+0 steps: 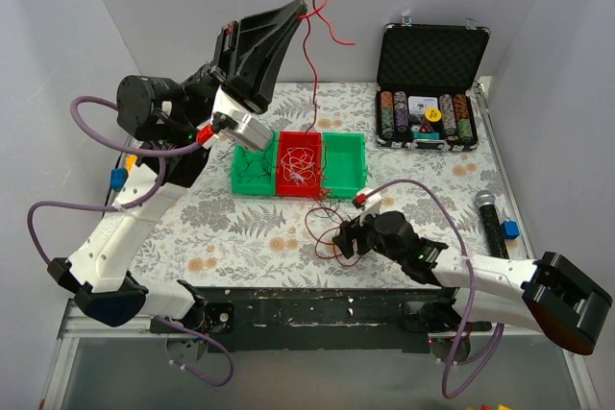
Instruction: Untangle the cables
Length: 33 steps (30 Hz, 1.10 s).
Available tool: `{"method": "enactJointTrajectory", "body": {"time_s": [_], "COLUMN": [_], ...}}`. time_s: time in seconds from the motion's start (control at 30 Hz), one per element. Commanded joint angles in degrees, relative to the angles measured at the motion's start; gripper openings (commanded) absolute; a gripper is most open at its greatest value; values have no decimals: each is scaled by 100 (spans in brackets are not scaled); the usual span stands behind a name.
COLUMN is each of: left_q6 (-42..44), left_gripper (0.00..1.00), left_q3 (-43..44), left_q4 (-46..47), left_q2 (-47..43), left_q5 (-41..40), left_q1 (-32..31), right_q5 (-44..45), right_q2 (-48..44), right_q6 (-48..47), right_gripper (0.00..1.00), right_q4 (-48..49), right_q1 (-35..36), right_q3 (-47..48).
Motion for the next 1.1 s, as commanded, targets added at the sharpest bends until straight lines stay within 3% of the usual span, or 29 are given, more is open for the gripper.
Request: {"method": "enactJointTrajectory", "body": {"time_s": [0.0, 0.1, 0.17, 0.33, 0.47, 0.93, 1.07], "left_q6": [420, 606, 509, 745, 816, 1010, 1106], "left_gripper": [0, 0, 0, 0, 0, 0, 0], "left_q3": [301, 327, 423, -305, -473, -104, -25], "left_q4": [731, 1092, 805, 689, 478, 328, 311], "left_q2": [122, 245, 255, -123, -238, -62, -44], "left_q5": [-285, -399, -460, -215, -83, -100, -92], "left_q1": [-33, -69, -77, -77, -95, -200, -271], "right_q5": [210, 114, 52, 17, -220, -599, -703], "right_q2": [-287, -454, -681, -1621, -1747, 405, 986], "right_q6": [-25, -60, -78, -288, -491, -658, -755], "right_gripper": [78, 79, 79, 79, 80, 81, 73], "right_q4": [-116, -160, -317, -608, -459, 1202, 1352], "right_q1": [34, 25, 25, 25, 25, 25, 17], "right_q3": [38, 29, 125, 713, 1100, 1162, 1321]}}
